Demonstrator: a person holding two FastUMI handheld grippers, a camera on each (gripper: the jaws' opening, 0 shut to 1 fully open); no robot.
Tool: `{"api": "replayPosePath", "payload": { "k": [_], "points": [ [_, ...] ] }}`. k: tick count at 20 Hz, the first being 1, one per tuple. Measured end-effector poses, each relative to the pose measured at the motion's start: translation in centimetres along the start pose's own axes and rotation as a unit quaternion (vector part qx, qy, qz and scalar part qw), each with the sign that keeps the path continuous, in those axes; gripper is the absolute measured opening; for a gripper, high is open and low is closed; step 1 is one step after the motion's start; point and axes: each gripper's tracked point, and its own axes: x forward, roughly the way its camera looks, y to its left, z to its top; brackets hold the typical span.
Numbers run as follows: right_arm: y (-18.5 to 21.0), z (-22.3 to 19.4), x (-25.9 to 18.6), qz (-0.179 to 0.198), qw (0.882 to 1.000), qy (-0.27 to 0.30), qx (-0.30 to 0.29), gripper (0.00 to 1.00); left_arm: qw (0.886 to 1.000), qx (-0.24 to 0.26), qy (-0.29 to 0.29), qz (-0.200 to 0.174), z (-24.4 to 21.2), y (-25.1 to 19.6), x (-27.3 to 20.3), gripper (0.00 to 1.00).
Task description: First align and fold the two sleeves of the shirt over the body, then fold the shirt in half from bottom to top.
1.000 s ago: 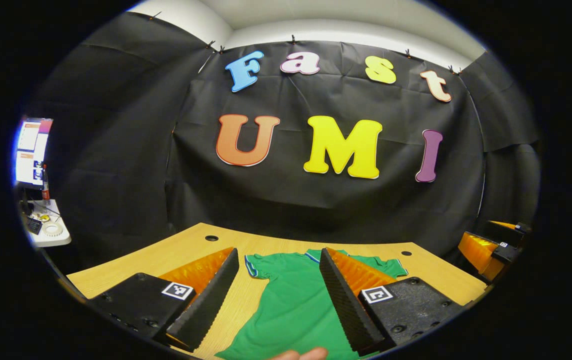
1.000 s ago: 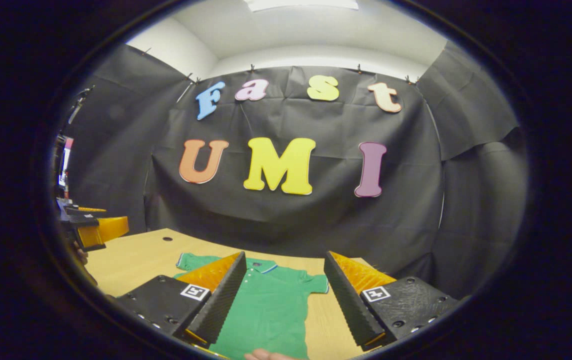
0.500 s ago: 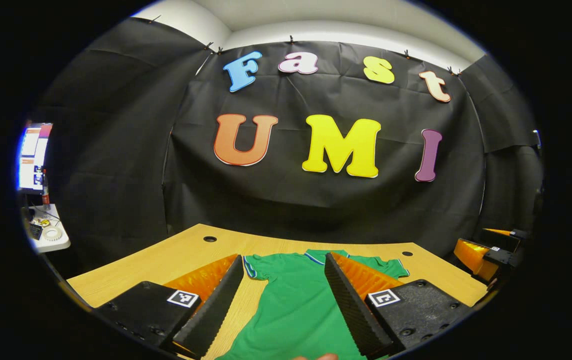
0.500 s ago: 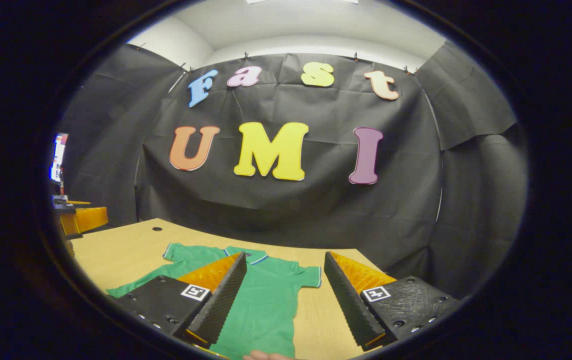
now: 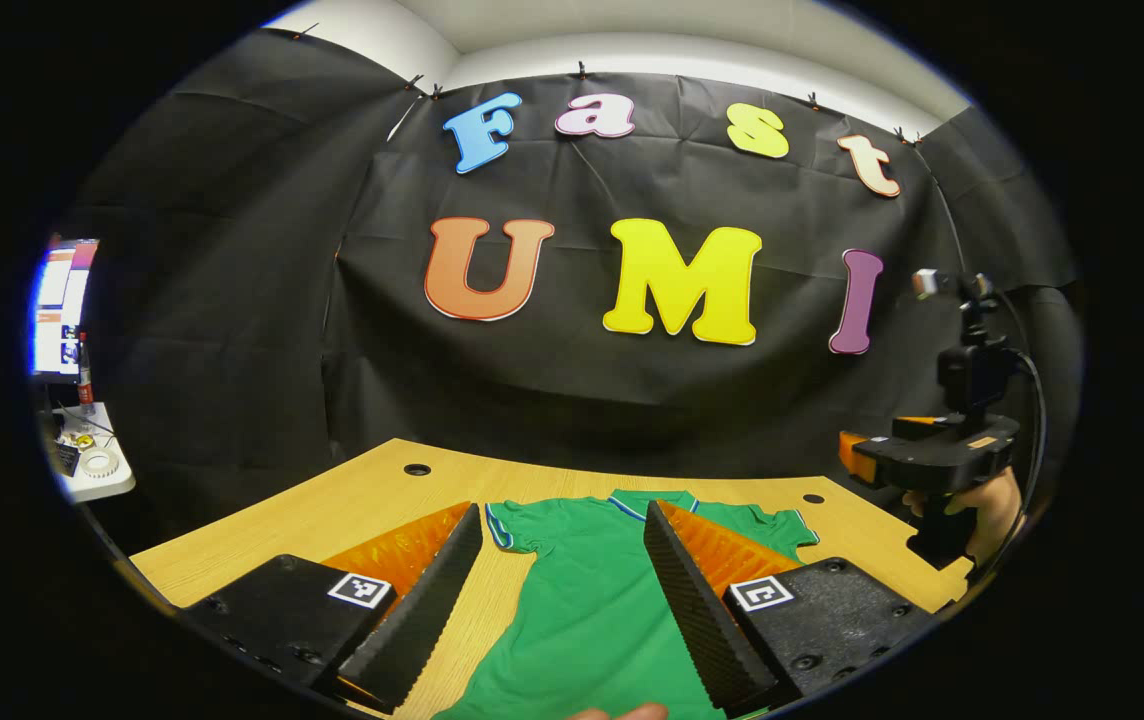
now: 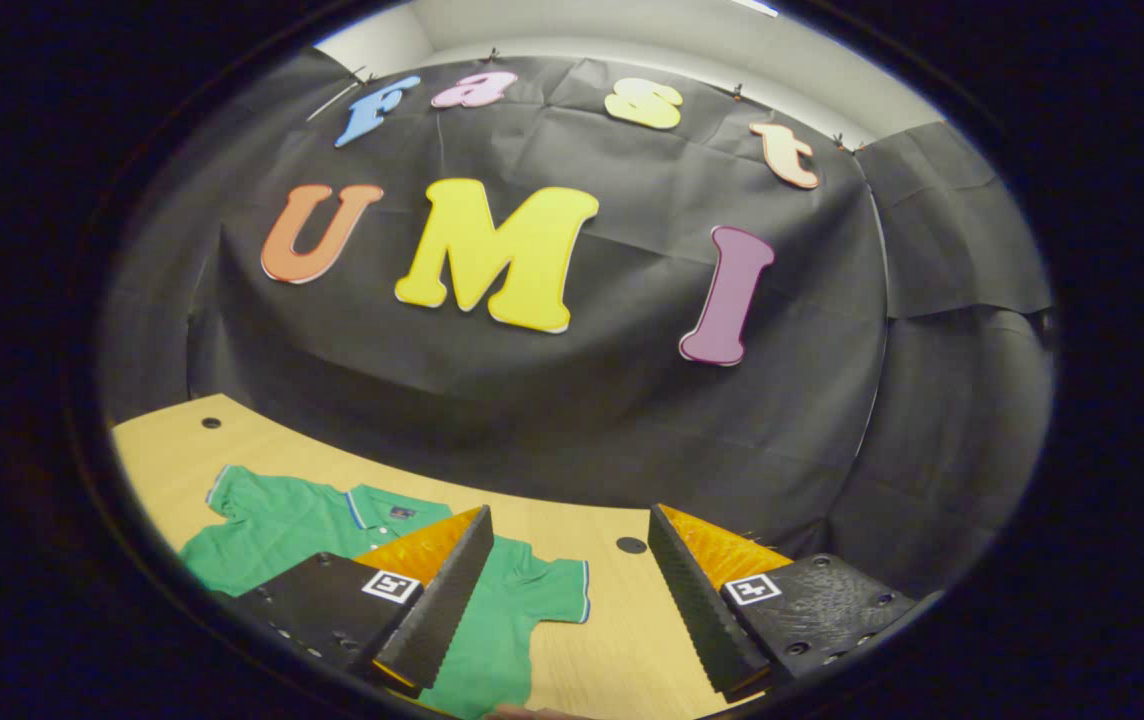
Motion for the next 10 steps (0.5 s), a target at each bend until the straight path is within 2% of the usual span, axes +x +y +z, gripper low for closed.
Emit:
{"api": "replayPosePath", "payload": {
  "k": [3, 6, 10],
  "points": [
    [-1.1, -3.5, 5.2, -0.04, 0.998, 0.051, -0.004, 0.94, 1.0, 0.0, 0.001, 0.003, -0.1, 0.5, 0.2, 1.0],
    [-0.4, -7.4, 8.9, -0.028, 0.992, 0.121, 0.027, 0.96, 1.0, -0.006, 0.006, 0.006, -0.4, 0.9, 0.6, 1.0],
    [-2.1, -12.0, 13.3, -0.037, 0.981, 0.181, 0.053, 0.95, 1.0, -0.001, 0.017, 0.002, -1.2, 0.9, 1.0, 1.0]
  ]
}}
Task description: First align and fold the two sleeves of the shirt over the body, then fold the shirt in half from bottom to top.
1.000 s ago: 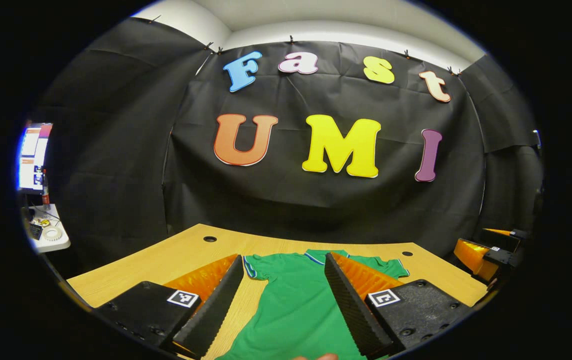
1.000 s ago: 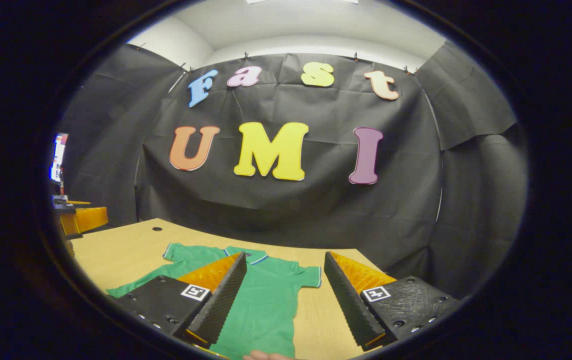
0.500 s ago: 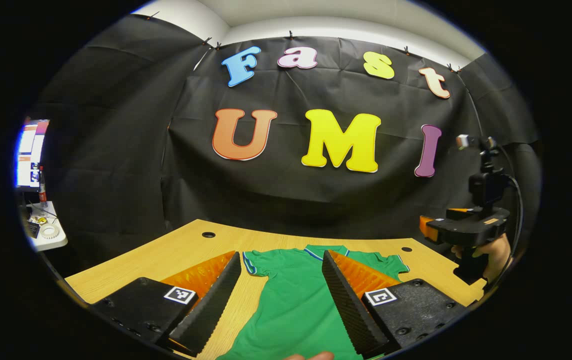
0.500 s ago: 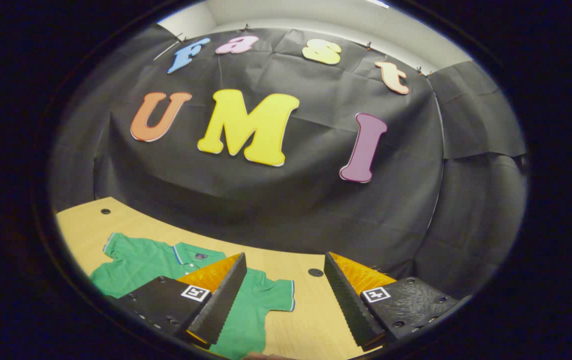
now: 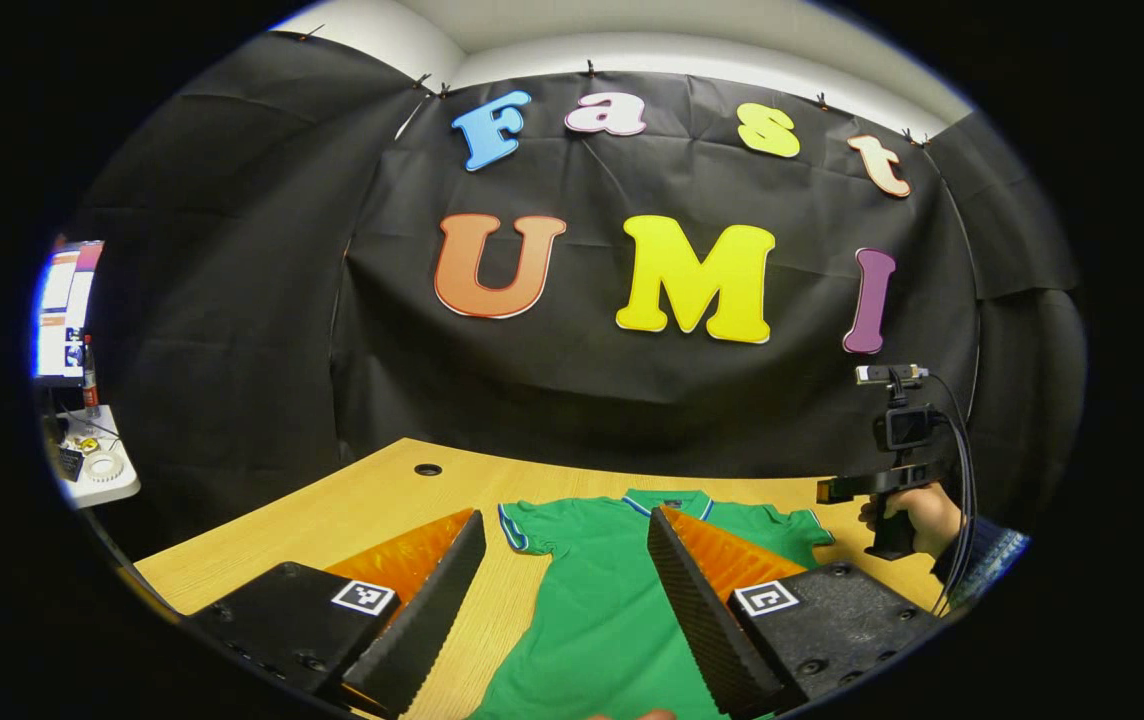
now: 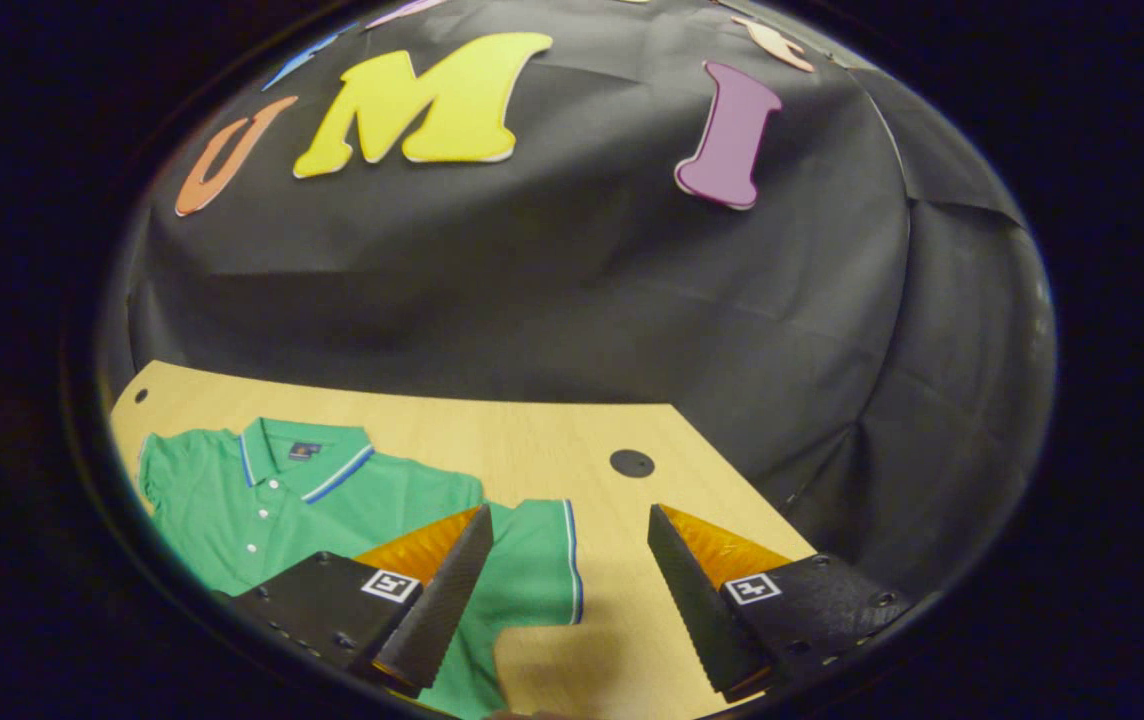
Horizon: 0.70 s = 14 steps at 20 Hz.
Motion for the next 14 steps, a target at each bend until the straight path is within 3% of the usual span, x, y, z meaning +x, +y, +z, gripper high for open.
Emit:
{"api": "replayPosePath", "payload": {
  "k": [5, 10, 14],
  "points": [
    [-1.1, -3.4, 3.9, 0.015, 0.998, 0.053, 0.023, 0.95, 1.0, -0.012, 0.018, 0.002, -1.1, 0.6, 0.9, 1.0],
    [0.9, -5.8, 4.8, 0.046, 0.995, 0.085, 0.016, 0.94, 0.999, -0.023, 0.036, 0.003, -2.0, 0.7, 1.3, 1.0],
    [2.0, -6.9, 5.1, 0.069, 0.991, 0.104, 0.051, 0.76, 1.0, -0.012, 0.019, 0.003, -1.1, 0.6, 1.0, 1.0]
  ]
}}
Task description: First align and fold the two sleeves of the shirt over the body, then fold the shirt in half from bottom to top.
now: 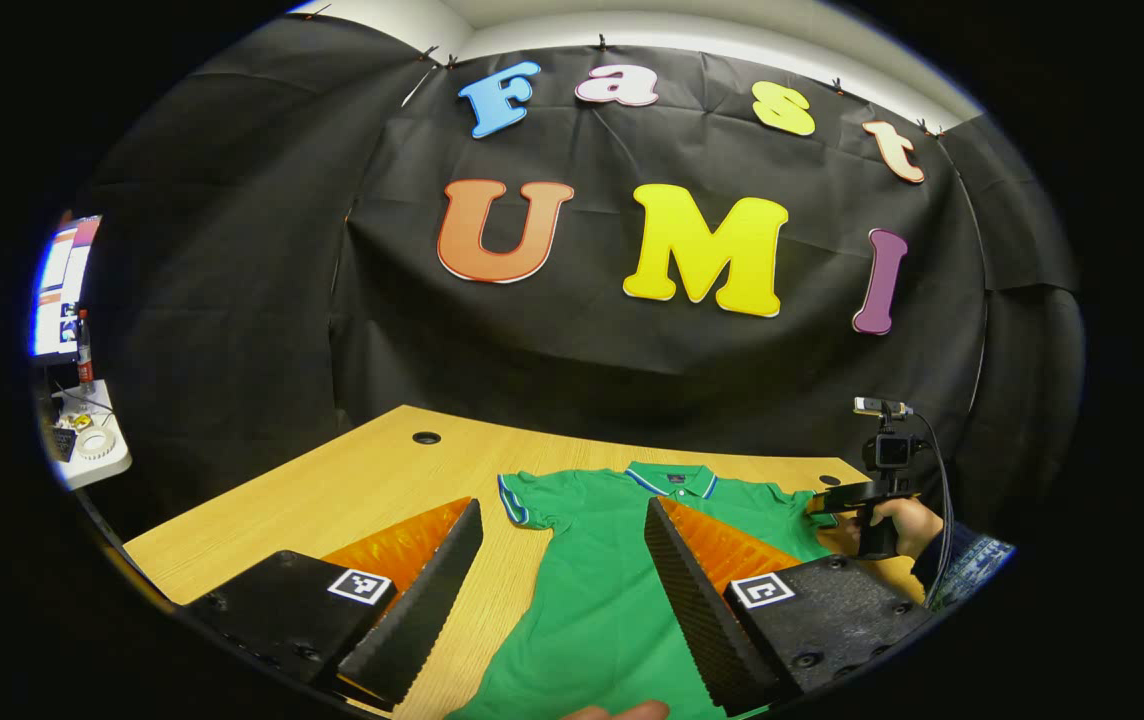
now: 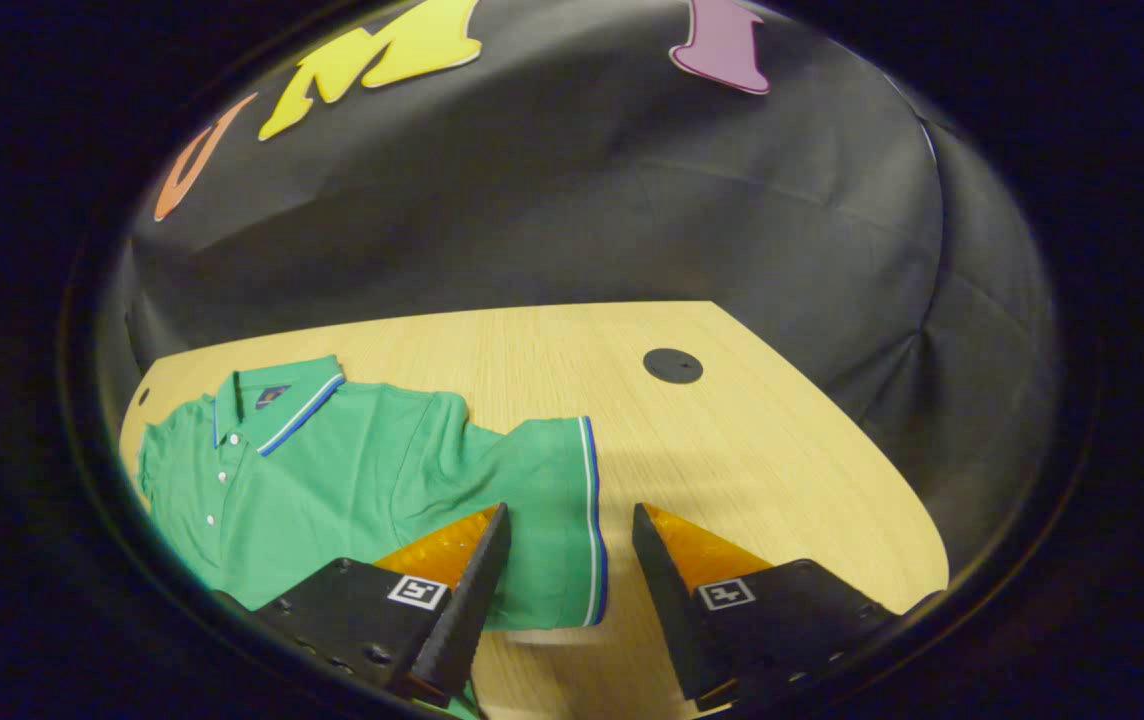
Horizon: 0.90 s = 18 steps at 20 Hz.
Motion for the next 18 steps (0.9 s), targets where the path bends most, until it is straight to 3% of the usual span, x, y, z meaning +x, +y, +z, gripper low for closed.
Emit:
{"api": "replayPosePath", "payload": {
  "k": [1, 2, 3, 4, 5, 6, 7, 9, 10, 18],
  "points": [
    [0.3, -0.1, 0.0, 0.012, 1.0, 0.002, 0.007, 0.72, 1.0, 0.001, 0.0, 0.0, -0.1, -0.1, 0.0, 1.0],
    [0.4, -0.2, 0.0, 0.02, 1.0, 0.002, 0.015, 0.57, 1.0, 0.003, 0.003, 0.0, -0.4, -0.1, 0.1, 1.0],
    [0.3, -0.2, 0.1, 0.023, 0.999, 0.002, 0.024, 0.51, 1.0, 0.004, 0.006, 0.0, -0.5, -0.1, 0.0, 1.0],
    [0.5, -0.1, 0.1, 0.032, 0.999, 0.003, 0.032, 0.36, 1.0, 0.004, 0.009, 0.0, -0.6, -0.1, 0.0, 1.0],
    [1.0, -0.4, 0.1, 0.037, 0.999, 0.004, 0.036, 0.3, 1.0, 0.002, 0.01, 0.001, -0.6, -0.1, 0.0, 1.0],
    [1.2, -0.4, 0.1, 0.038, 0.999, 0.006, 0.034, 0.14, 1.0, 0.0, 0.01, 0.001, -0.5, 0.0, 0.0, 1.0],
    [1.1, -0.4, 0.2, 0.037, 0.999, 0.006, 0.026, 0.08, 1.0, 0.0, 0.01, 0.002, -0.6, 0.0, 0.0, 1.0],
    [0.9, -0.1, -0.2, 0.027, 1.0, 0.002, 0.009, 0.06, 1.0, 0.002, 0.011, 0.005, -0.6, 0.3, 0.0, 1.0],
    [1.0, 0.1, -0.5, 0.024, 1.0, 0.001, 0.006, 0.0, 1.0, 0.002, 0.01, 0.007, -0.6, 0.4, 0.1, 1.0],
    [4.3, 4.4, -4.4, 0.03, 0.996, -0.062, -0.056, 0.0, 1.0, 0.008, 0.009, 0.011, -0.5, 0.9, 0.2, 1.0]
  ]
}}
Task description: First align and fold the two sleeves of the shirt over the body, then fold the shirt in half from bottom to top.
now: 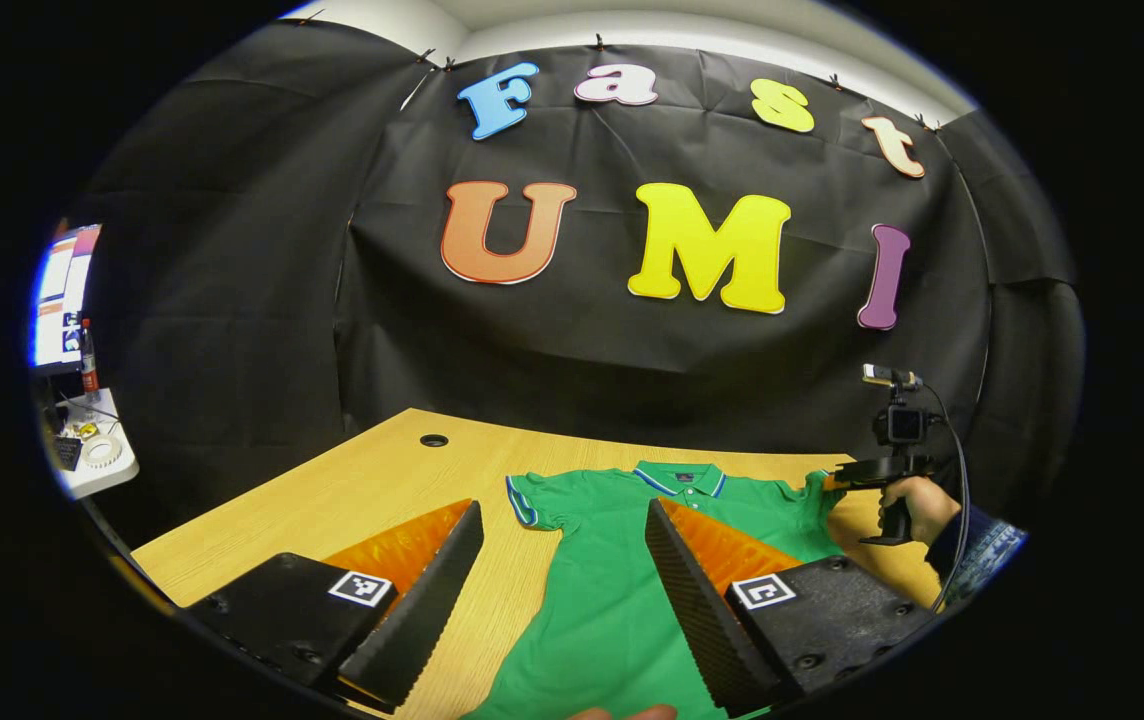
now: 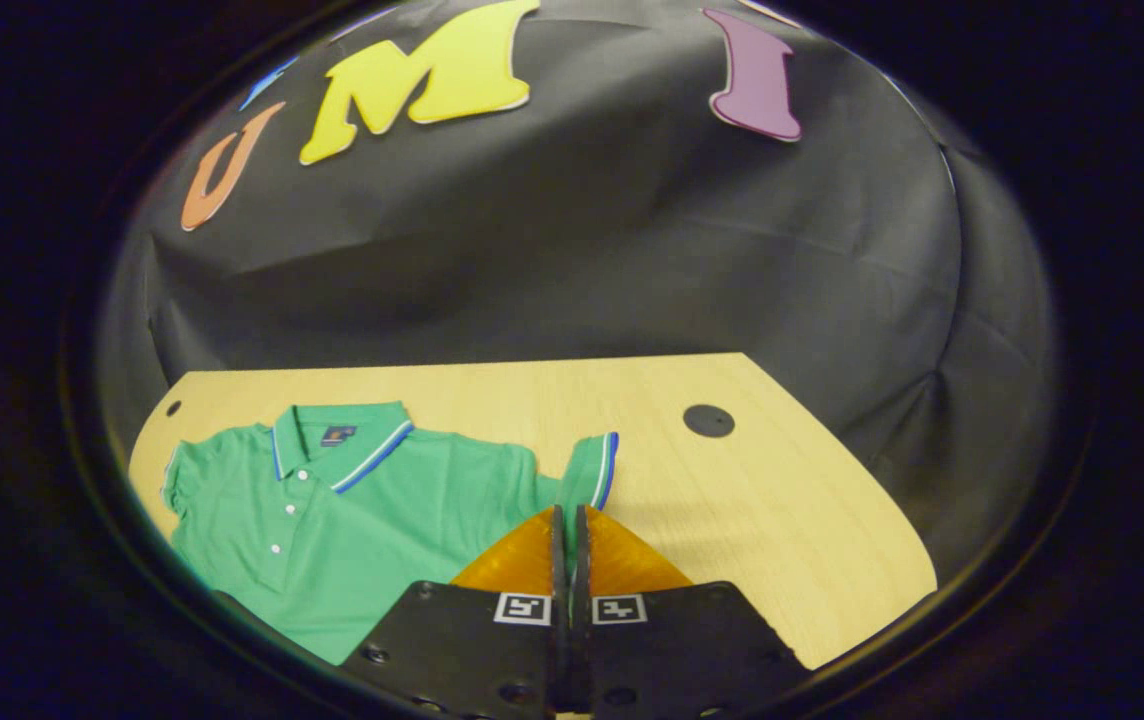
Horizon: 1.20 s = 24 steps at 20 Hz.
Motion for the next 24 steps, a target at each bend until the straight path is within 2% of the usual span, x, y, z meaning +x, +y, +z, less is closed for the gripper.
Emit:
{"api": "replayPosePath", "payload": {
  "k": [8, 14, 15, 16, 18, 19, 24],
  "points": [
    [9.0, 3.4, -4.0, 0.052, 0.996, -0.034, -0.056, 0.0, 1.0, 0.016, -0.015, 0.018, 0.8, 1.3, -0.3, 1.0],
    [12.8, 2.6, -4.0, 0.061, 0.995, -0.022, -0.074, 0.0, 0.999, 0.021, -0.016, 0.021, 0.9, 1.6, -0.3, 1.0],
    [13.4, 2.3, -4.0, 0.073, 0.994, -0.021, -0.074, 0.0, 0.999, 0.02, -0.016, 0.021, 0.8, 1.7, -0.3, 1.0],
    [14.1, 1.9, -4.0, 0.088, 0.993, -0.018, -0.078, 0.16, 1.0, 0.019, -0.015, 0.02, 0.9, 1.6, -0.2, 1.0],
    [14.5, 1.9, -4.5, 0.097, 0.991, -0.023, -0.093, 0.7, 1.0, 0.015, -0.011, 0.017, 0.5, 1.5, -0.1, 1.0],
    [14.0, 1.8, -4.8, 0.088, 0.99, -0.03, -0.101, 0.96, 1.0, 0.015, -0.008, 0.017, 0.3, 1.3, 0.0, 1.0],
    [14.3, 2.5, -7.6, 0.097, 0.99, -0.052, -0.091, 0.96, 0.999, 0.032, -0.011, 0.024, 0.4, 1.1, -0.1, 1.0]
  ]
}}
